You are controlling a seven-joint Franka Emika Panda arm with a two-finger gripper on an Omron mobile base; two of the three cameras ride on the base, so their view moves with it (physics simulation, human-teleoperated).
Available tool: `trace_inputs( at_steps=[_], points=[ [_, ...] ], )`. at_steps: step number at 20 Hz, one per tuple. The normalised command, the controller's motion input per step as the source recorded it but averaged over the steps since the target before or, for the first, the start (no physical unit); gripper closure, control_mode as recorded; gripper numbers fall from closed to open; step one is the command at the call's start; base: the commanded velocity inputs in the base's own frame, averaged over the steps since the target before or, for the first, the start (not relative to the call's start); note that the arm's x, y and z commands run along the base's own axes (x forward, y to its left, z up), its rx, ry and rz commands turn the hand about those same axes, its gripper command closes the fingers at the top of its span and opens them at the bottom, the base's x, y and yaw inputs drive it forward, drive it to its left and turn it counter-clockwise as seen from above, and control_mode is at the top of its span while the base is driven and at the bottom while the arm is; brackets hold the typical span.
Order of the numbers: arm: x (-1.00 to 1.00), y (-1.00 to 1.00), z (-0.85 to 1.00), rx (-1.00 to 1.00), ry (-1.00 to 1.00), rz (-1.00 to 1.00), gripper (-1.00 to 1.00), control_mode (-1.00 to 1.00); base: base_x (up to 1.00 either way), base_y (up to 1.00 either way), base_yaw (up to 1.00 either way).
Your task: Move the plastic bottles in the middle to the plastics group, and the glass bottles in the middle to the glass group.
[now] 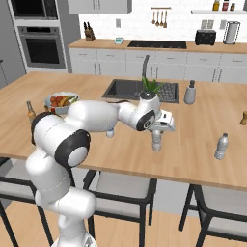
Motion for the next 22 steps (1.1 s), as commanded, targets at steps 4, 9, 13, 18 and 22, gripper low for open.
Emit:
trace_inputs(
  at_steps=[4,9,13,18,22],
  points=[
    [-0.01,-1.0,0.0,0.02,0.0,-0.32,1.0,-1.0,0.0,0.0,0.0],
    [-0.23,-0.97,0.0,0.01,0.0,-0.27,1.0,-1.0,0.0,0.0,0.0],
    [-0.26,-0.85,0.0,0.0,-0.01,-0.23,1.0,-1.0,0.0,0.0,0.0],
    [-0.45,-0.73,-0.05,0.04,-0.04,-0.21,1.0,-1.0,0.0,0.0,0.0],
    [-0.4,-0.52,-0.04,0.06,-0.08,-0.12,1.0,-1.0,0.0,0.0,0.0]
  ],
)
